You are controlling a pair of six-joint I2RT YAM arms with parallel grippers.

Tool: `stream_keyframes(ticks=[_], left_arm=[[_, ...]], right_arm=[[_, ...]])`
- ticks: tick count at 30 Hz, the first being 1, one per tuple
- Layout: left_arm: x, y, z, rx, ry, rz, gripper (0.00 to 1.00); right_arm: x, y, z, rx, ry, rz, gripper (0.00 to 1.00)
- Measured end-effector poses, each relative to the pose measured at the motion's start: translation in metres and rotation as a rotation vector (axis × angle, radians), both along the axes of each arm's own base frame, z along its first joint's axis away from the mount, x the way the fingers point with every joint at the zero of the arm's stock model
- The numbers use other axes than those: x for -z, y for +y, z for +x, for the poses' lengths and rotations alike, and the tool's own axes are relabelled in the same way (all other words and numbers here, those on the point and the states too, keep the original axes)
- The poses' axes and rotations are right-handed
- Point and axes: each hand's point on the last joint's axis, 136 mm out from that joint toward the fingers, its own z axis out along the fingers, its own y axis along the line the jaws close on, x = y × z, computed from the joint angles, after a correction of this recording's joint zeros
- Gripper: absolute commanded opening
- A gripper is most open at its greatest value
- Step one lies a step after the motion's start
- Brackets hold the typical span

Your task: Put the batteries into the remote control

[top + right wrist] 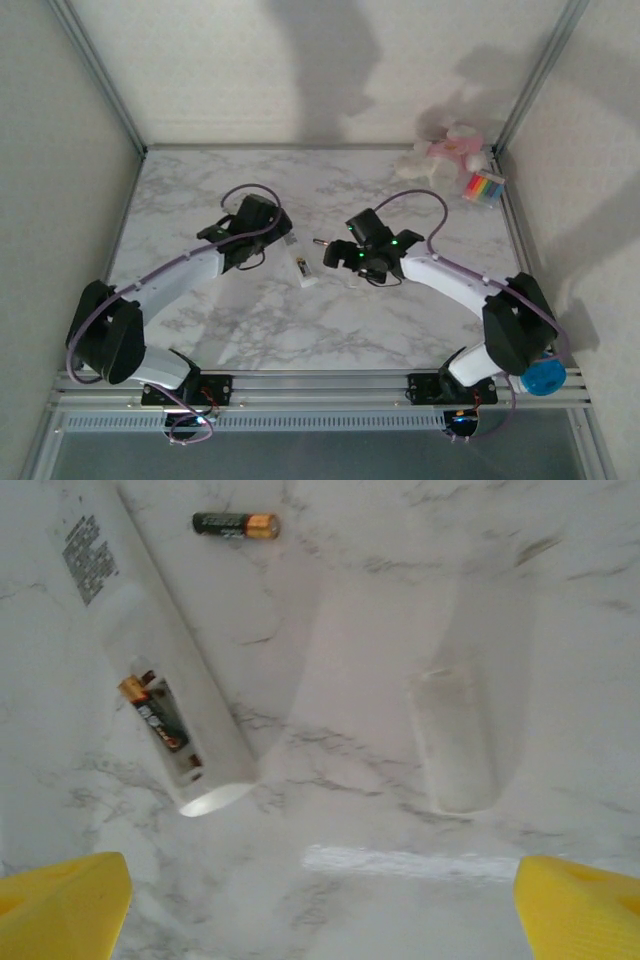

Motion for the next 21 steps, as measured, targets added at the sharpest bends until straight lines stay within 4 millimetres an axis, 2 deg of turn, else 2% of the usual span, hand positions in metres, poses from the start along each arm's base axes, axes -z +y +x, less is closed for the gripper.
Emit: stream_keyframes(ticks=[4,8,16,21], left_arm=[[0.009,0.026,-0.007,0.006,0.019,-0.02,1.0],[0.017,0.041,-0.016,0.029,0.037,-0.038,1.0],[0.013,0.042,-0.026,0.106,0.008,-0.065,0.99],[0.017,0.04,-0.035,0.14,0.005,-0.073,1.0]], right_arm=[[0.003,0.027,-0.005,0.081,0.068,0.024,0.99],[0.013,0.044,-0.006,0.202,0.148,0.054,0.99],[0.039,0.081,-0.002,0.374,0.262,0.077,0.98],[0.039,0.086,0.002,0.457,0.271,0.098,0.95]])
